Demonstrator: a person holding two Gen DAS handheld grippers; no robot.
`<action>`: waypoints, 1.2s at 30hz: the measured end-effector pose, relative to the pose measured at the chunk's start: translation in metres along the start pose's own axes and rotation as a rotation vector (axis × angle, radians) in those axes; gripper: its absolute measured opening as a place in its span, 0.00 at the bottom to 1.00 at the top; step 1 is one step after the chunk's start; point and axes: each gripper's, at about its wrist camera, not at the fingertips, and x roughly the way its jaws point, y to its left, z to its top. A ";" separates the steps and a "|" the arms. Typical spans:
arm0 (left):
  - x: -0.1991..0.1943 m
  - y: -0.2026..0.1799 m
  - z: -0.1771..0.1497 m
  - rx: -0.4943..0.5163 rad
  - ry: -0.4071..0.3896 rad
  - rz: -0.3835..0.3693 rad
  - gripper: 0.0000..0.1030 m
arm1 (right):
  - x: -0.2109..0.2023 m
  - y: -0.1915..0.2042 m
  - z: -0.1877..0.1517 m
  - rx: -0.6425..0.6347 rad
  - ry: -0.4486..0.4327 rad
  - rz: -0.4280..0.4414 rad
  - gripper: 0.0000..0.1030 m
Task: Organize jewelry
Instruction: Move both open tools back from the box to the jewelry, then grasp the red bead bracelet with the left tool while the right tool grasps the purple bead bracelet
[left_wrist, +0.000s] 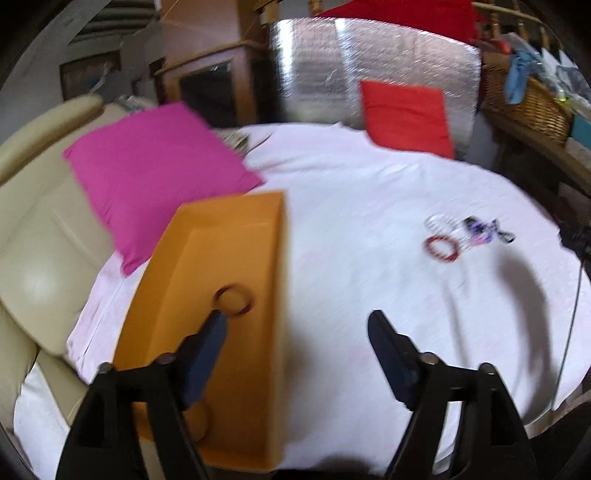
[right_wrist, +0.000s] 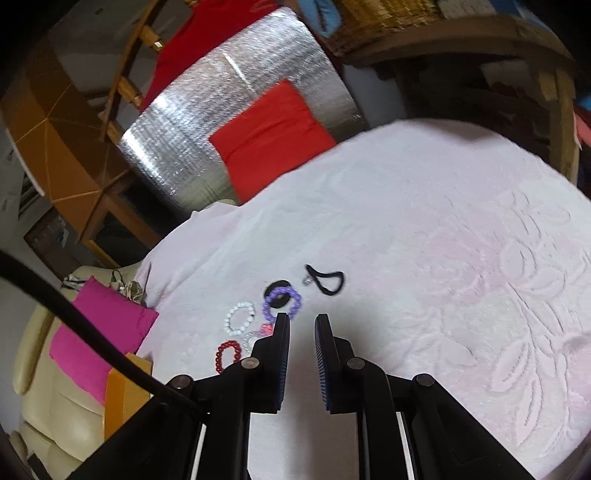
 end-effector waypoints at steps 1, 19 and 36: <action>0.002 -0.010 0.008 0.008 0.001 -0.020 0.78 | -0.001 -0.003 -0.001 0.001 0.007 -0.002 0.15; 0.143 -0.145 0.049 0.067 0.140 -0.159 0.78 | 0.037 -0.020 0.005 0.002 0.111 0.024 0.15; 0.202 -0.186 0.053 0.137 0.215 -0.269 0.78 | 0.120 -0.001 0.006 0.016 0.205 0.099 0.30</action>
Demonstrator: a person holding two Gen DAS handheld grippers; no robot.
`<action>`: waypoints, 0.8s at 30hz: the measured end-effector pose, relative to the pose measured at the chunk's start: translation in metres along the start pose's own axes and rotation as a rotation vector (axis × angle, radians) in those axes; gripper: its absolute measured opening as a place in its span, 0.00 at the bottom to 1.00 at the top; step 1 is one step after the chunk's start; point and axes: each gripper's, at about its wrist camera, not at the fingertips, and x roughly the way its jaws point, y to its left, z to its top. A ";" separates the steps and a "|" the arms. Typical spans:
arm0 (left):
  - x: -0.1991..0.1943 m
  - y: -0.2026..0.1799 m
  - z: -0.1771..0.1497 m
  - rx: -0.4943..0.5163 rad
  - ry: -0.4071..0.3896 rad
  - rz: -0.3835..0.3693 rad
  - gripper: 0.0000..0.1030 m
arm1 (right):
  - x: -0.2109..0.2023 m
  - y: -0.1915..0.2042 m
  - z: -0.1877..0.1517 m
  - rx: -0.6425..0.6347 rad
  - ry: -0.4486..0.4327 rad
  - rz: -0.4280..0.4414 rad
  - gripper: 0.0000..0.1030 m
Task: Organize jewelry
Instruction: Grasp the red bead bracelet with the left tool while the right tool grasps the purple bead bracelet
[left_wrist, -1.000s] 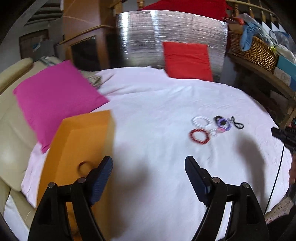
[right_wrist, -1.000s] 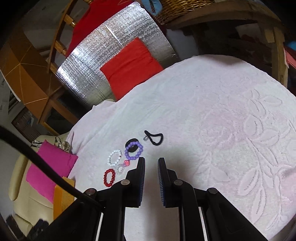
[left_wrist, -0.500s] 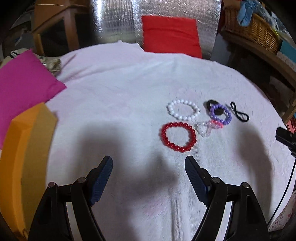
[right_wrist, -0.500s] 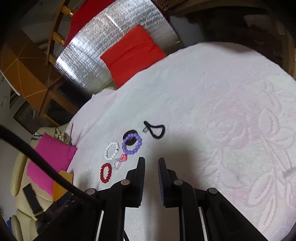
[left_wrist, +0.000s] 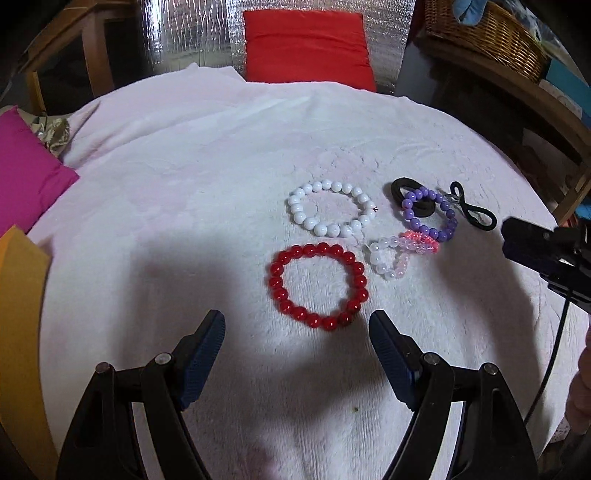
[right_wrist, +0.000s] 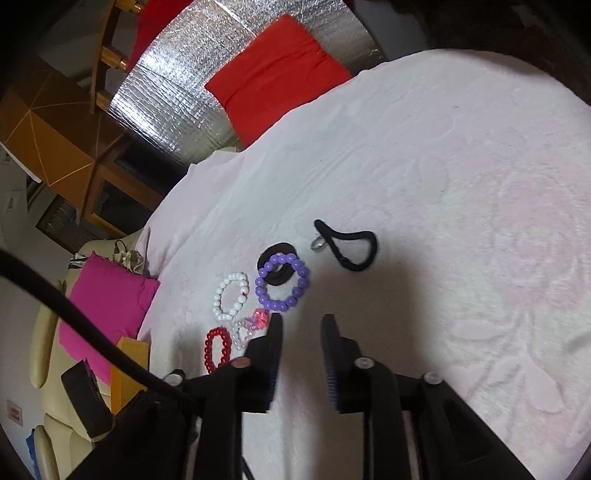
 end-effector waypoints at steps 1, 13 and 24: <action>0.003 0.001 0.001 -0.008 0.009 -0.009 0.78 | 0.003 0.000 0.001 0.004 -0.005 0.001 0.30; 0.019 0.004 0.005 -0.030 0.029 -0.055 0.78 | 0.053 0.014 0.015 -0.056 -0.020 -0.106 0.31; 0.013 0.006 0.008 -0.024 -0.010 -0.103 0.24 | 0.050 0.028 0.010 -0.149 -0.050 -0.141 0.10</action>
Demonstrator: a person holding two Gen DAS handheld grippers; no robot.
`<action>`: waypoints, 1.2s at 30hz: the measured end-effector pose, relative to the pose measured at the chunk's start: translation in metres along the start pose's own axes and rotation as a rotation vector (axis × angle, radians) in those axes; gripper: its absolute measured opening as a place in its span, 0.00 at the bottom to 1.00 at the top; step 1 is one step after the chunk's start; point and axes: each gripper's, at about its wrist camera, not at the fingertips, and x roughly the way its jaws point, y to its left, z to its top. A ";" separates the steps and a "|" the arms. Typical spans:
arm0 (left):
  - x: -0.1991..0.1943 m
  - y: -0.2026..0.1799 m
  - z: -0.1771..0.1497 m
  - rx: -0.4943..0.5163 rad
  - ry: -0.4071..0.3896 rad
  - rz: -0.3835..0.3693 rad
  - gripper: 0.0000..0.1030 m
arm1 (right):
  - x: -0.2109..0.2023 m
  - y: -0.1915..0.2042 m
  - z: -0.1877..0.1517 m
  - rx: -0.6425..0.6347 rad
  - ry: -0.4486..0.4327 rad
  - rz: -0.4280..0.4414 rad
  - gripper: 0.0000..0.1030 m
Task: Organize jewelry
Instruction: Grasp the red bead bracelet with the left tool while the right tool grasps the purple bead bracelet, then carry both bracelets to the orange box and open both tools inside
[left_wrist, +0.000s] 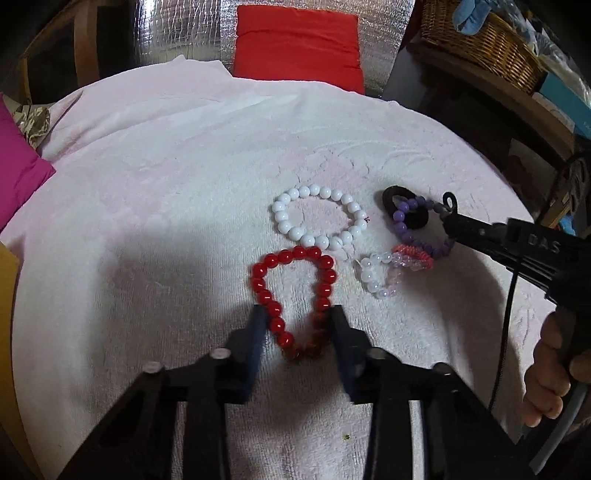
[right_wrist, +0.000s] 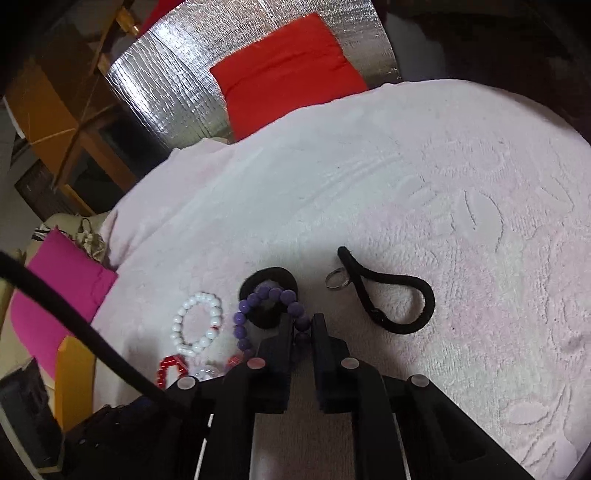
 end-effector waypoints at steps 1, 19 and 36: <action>-0.001 0.001 0.001 -0.004 0.000 -0.005 0.21 | -0.004 -0.001 0.000 0.001 -0.002 0.005 0.10; -0.061 0.000 -0.005 0.050 -0.105 -0.033 0.09 | -0.068 -0.021 -0.007 0.119 -0.003 0.193 0.10; -0.134 0.021 -0.031 0.015 -0.192 0.001 0.09 | -0.082 0.056 -0.027 0.015 0.031 0.323 0.10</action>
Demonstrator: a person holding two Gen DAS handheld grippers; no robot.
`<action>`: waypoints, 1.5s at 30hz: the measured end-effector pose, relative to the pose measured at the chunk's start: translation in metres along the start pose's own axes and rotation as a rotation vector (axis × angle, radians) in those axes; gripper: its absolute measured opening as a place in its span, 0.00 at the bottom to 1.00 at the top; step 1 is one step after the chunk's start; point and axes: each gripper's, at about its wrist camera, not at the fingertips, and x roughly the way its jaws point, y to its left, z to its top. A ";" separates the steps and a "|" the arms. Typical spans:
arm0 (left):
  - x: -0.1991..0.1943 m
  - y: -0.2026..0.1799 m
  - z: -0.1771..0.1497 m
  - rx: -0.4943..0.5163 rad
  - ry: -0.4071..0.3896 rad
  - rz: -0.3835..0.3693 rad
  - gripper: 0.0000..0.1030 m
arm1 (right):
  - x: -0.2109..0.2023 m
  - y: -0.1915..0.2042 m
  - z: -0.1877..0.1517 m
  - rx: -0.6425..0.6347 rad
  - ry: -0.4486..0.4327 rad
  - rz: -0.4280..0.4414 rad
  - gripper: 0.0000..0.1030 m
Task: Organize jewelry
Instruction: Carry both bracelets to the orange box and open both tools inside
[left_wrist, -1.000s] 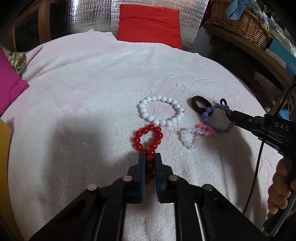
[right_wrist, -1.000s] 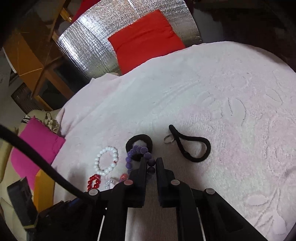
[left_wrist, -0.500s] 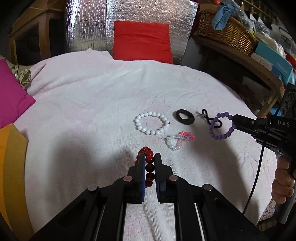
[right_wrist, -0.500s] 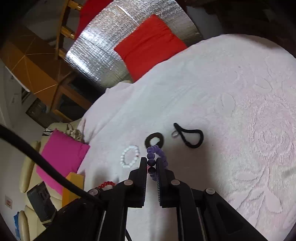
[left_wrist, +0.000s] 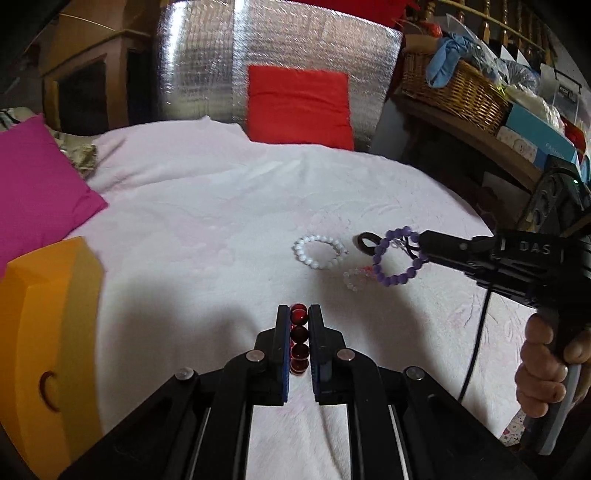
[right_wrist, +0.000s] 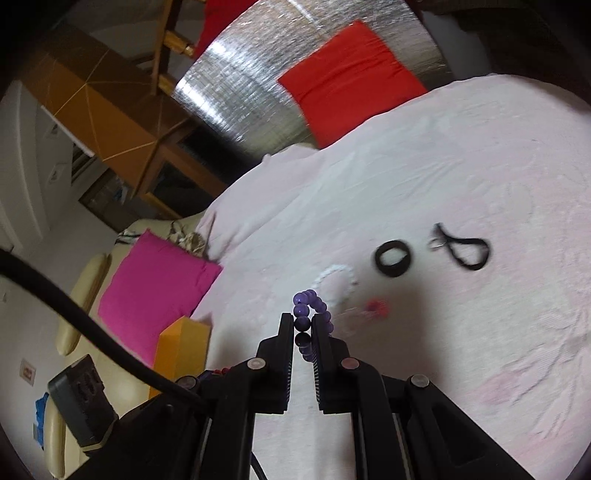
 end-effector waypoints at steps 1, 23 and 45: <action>-0.009 0.004 -0.002 -0.014 -0.011 0.009 0.09 | 0.003 0.006 -0.002 -0.006 0.006 0.011 0.10; -0.158 0.149 -0.069 -0.217 -0.097 0.356 0.09 | 0.062 0.176 -0.091 -0.192 0.180 0.293 0.10; -0.121 0.223 -0.132 -0.355 0.087 0.421 0.09 | 0.140 0.240 -0.193 -0.323 0.409 0.317 0.10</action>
